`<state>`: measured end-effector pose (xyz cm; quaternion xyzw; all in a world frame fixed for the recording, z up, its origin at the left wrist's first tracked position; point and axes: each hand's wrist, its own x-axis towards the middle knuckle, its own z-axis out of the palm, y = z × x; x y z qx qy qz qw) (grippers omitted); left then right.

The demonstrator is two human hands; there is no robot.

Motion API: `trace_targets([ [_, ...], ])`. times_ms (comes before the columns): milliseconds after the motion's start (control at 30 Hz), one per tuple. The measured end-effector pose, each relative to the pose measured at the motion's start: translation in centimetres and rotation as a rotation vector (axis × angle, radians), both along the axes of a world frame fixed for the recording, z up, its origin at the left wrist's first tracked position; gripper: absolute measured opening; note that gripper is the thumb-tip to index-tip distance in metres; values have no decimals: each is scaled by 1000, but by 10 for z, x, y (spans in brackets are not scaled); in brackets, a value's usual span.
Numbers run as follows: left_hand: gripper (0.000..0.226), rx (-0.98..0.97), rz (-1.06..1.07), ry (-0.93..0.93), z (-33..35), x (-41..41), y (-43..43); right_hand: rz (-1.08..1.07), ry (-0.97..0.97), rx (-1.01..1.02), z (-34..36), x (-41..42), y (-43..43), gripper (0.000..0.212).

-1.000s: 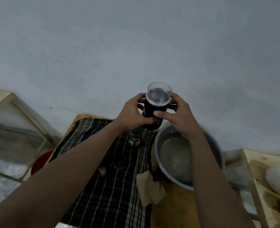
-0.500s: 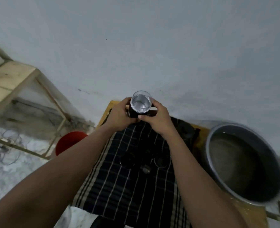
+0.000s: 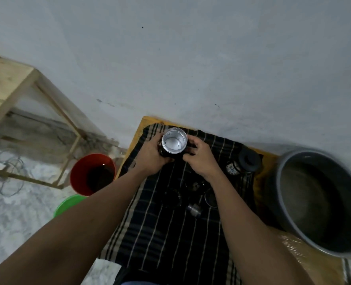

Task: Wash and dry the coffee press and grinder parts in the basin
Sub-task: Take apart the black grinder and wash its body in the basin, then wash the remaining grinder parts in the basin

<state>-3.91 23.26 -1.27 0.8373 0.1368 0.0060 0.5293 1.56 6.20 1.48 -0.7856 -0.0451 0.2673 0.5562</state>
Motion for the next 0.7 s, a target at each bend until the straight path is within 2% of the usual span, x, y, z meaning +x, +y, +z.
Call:
trace_targets([
  [333,86,0,-1,68,-4,7,5,-2,51,24,-2,6,4,67],
  [500,81,24,9,73,-3,5,1,8,48,40,-3,7,0,69],
  [633,90,0,49,106,1,-5,-3,6,14,-7,-4,3,-10,67],
  [700,88,-32,124,157,4,-16,-9,-38,-57,-89,-4,0,-20,58],
])
